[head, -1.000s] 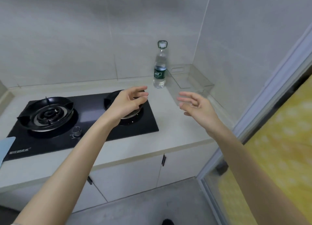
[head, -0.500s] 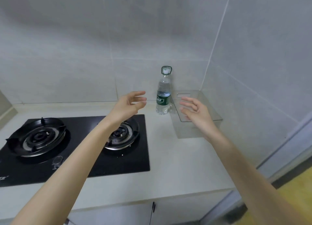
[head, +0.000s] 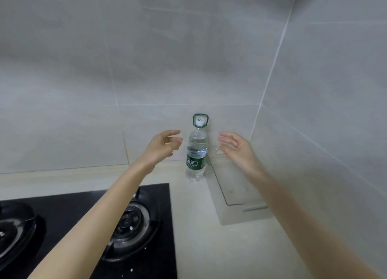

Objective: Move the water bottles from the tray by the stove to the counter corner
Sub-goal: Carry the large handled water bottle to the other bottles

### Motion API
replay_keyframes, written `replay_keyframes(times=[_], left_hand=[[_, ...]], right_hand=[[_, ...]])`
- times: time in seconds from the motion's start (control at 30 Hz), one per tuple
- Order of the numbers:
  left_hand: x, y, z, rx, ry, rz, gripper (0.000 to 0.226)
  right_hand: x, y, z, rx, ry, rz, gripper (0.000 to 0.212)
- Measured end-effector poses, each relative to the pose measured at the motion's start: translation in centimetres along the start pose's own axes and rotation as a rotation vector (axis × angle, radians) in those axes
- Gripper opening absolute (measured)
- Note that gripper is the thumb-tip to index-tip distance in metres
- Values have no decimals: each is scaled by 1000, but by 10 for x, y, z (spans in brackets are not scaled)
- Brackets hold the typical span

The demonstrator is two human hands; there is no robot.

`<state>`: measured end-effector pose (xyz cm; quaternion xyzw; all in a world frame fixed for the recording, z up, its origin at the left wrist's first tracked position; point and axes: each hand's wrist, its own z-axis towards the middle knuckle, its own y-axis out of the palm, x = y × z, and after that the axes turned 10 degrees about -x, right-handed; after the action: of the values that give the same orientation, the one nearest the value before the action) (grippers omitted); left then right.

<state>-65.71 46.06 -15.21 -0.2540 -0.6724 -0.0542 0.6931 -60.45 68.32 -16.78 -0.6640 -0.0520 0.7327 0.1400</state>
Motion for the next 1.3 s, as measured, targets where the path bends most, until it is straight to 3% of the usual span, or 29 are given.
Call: replay_keyframes(times=[0.37, 0.57, 0.7, 0.83, 1.07, 1.3], left_hand=[[-31, -10, 94, 25, -45, -3, 35], [-49, -5, 129, 32, -97, 19, 36], [-64, 0, 150, 15, -103, 38, 39], [-85, 9, 171, -19, -161, 53, 51], [-115, 43, 200, -135, -184, 3, 97], [-132, 64, 200, -9, -25, -119, 88]], right_hand=[[21, 4, 143, -8, 87, -137, 48], [47, 5, 210, 3, 219, -3, 50], [48, -3, 232, -93, 265, 310, 38], [48, -14, 236, -216, 189, 306, 35], [40, -18, 222, -298, 30, 227, 20], [35, -15, 204, -395, 7, 320, 27]])
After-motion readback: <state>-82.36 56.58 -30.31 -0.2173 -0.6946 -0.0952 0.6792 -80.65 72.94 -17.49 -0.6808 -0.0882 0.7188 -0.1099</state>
